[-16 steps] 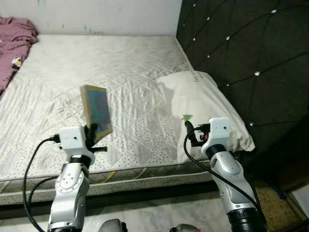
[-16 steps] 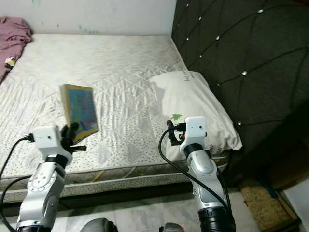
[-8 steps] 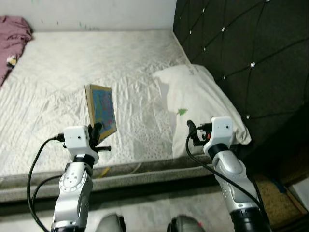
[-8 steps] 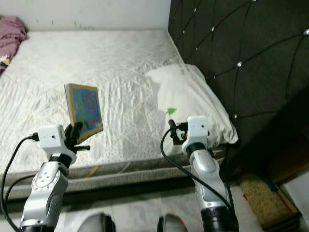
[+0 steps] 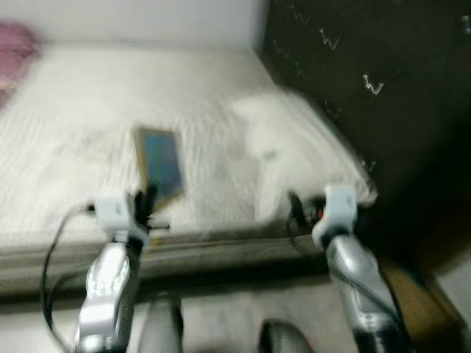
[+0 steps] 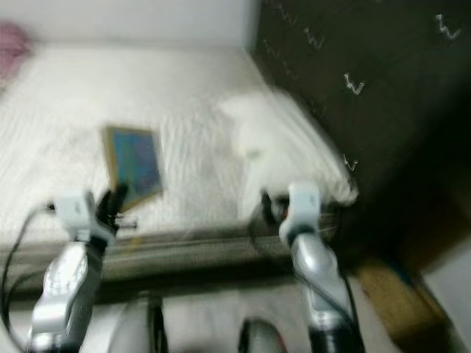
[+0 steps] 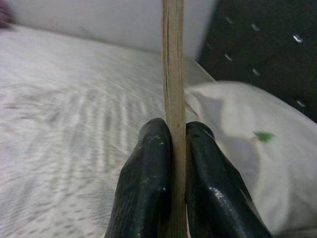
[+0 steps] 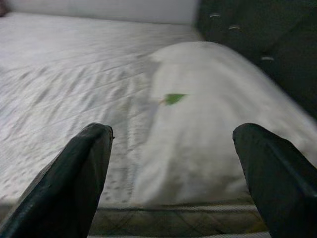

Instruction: Clean up the room

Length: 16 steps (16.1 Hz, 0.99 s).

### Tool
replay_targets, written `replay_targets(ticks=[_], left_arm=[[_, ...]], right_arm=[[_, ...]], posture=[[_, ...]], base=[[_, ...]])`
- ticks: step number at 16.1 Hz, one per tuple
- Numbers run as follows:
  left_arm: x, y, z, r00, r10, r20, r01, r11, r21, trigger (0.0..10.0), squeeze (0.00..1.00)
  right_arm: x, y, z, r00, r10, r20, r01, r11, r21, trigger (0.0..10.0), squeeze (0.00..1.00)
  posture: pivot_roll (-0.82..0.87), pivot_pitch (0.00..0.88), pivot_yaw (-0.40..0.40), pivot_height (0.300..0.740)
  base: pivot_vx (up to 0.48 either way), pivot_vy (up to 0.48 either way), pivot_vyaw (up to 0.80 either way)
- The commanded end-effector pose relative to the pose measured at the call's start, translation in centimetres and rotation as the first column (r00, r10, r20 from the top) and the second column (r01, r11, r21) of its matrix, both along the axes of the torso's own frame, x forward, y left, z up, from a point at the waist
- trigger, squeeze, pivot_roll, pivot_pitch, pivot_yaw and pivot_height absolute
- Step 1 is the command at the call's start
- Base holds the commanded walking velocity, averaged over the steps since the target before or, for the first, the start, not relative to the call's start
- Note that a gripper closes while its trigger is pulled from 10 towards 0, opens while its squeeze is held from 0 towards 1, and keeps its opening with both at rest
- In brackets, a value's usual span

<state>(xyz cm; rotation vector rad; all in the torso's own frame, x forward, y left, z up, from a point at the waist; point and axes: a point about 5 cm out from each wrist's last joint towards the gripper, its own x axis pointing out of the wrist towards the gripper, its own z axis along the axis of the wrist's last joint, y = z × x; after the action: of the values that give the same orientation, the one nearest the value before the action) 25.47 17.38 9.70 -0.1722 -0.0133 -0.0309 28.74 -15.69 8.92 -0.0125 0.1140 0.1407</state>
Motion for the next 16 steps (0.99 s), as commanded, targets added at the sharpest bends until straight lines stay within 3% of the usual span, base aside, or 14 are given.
replay_targets(ticks=[1, 16], left_arm=[[0.17, 0.34, 0.55, 1.000, 0.002, 0.024, -0.002, 1.000, 0.008, 10.0, 0.00], [0.52, 0.33, 0.72, 0.999, -0.009, 0.031, 0.009, 1.000, 0.003, 10.0, 0.00]], right_arm=[[-0.01, 0.28, 0.27, 1.000, 0.008, 0.010, -0.009, 1.000, 0.010, 10.0, 0.00], [0.15, 0.19, 0.40, 1.000, 0.013, 0.009, -0.013, 1.000, 0.010, 10.0, 0.00]], posture=[[-0.04, 0.011, -0.036, 0.662], [-0.05, 0.033, -0.040, 0.662]], base=[[0.274, 0.000, 0.00], [0.350, 0.000, 0.00]])
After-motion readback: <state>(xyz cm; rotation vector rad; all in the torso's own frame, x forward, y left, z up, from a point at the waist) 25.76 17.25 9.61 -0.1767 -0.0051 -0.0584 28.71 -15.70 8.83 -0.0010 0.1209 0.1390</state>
